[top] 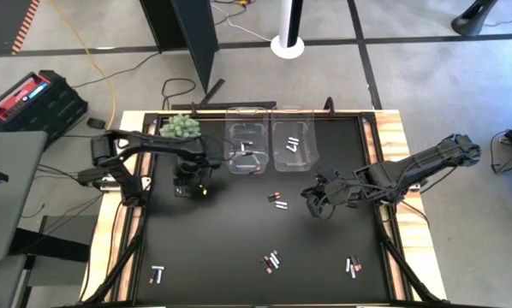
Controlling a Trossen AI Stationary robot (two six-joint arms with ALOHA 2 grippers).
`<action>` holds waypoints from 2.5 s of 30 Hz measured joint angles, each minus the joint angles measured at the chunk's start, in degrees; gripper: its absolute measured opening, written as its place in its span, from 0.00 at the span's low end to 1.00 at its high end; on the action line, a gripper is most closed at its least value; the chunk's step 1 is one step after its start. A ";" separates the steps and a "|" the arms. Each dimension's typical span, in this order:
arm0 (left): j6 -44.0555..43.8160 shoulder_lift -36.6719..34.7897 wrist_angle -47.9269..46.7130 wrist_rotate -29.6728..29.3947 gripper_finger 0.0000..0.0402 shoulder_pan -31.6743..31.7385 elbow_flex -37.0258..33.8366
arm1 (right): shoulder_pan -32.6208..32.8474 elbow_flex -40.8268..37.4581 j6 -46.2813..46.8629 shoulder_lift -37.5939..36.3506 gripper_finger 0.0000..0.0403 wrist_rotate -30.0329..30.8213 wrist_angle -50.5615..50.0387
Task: Sort batteries
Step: Put the white battery into the right transparent bin
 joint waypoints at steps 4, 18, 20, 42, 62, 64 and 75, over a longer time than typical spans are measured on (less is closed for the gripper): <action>0.89 3.19 1.83 -0.61 0.28 -0.10 0.00 | 0.00 0.00 1.25 0.00 0.20 0.00 -0.14; 3.10 5.15 3.37 -0.53 0.28 -1.28 0.02 | 0.00 0.00 1.29 0.00 0.20 0.43 -0.42; 3.18 5.15 3.95 -0.31 0.28 -1.28 0.02 | 0.00 0.00 1.28 0.00 0.20 1.24 -0.43; -0.47 5.15 3.92 3.91 0.28 -1.94 0.02 | 0.00 0.00 1.44 0.00 0.20 1.57 -0.22; -11.11 5.15 2.98 3.38 0.28 -1.61 0.02 | 0.00 0.00 2.74 0.00 0.20 1.57 -0.24; -8.19 5.15 2.96 3.38 0.28 -1.61 0.02 | 0.00 0.00 2.78 0.00 0.20 1.57 -0.23; -0.02 5.10 4.01 -1.84 0.28 -2.07 -2.45 | -0.19 0.00 3.96 0.00 0.20 1.57 -0.24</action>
